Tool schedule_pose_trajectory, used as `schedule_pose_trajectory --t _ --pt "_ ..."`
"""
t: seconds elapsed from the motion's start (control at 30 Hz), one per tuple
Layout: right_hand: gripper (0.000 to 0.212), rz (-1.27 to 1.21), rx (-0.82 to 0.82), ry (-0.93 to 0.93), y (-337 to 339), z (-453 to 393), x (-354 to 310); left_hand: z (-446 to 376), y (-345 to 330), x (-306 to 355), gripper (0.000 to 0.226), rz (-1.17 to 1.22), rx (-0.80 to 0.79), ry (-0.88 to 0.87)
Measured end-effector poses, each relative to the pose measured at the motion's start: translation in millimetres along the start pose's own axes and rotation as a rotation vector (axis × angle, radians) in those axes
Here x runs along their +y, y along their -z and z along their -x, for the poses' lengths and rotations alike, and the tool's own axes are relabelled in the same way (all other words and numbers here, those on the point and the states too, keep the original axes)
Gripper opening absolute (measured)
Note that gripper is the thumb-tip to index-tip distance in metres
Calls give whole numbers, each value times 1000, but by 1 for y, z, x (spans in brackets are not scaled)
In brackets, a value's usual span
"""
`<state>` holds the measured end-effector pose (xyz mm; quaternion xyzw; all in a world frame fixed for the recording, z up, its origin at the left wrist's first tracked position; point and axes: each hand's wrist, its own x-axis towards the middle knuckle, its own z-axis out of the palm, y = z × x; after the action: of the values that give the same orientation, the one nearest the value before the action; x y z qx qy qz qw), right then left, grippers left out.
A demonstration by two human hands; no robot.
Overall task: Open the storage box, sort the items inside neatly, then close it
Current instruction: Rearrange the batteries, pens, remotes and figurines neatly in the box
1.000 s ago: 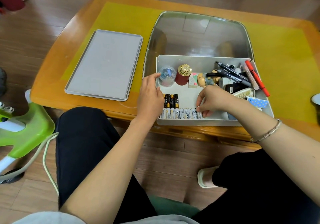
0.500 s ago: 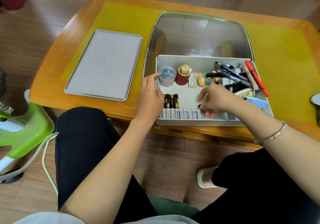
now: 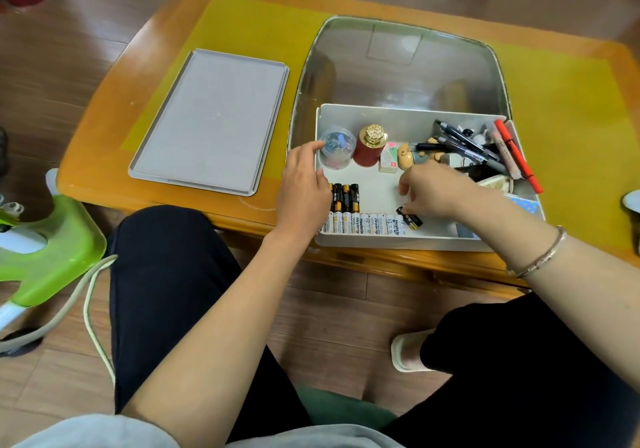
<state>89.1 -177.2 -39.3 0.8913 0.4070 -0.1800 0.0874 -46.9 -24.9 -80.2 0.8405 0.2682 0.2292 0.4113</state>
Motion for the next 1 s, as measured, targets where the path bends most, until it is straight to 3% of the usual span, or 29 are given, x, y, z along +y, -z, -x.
schedule_pose_trajectory --t 0.27,0.57,0.87,1.0 --pt "26 137 -68 -42 -9 -2 -12 1 1 1 39 23 -2 -4" --pt "21 88 118 -152 -18 0 -20 0 -1 0 40 13 0 -1" --pt "48 40 -25 -412 -17 -9 -30 0 -1 -1 40 3 -1 0" --pt "45 56 -29 -381 -16 -7 -28 0 -1 -1 41 2 5 6"
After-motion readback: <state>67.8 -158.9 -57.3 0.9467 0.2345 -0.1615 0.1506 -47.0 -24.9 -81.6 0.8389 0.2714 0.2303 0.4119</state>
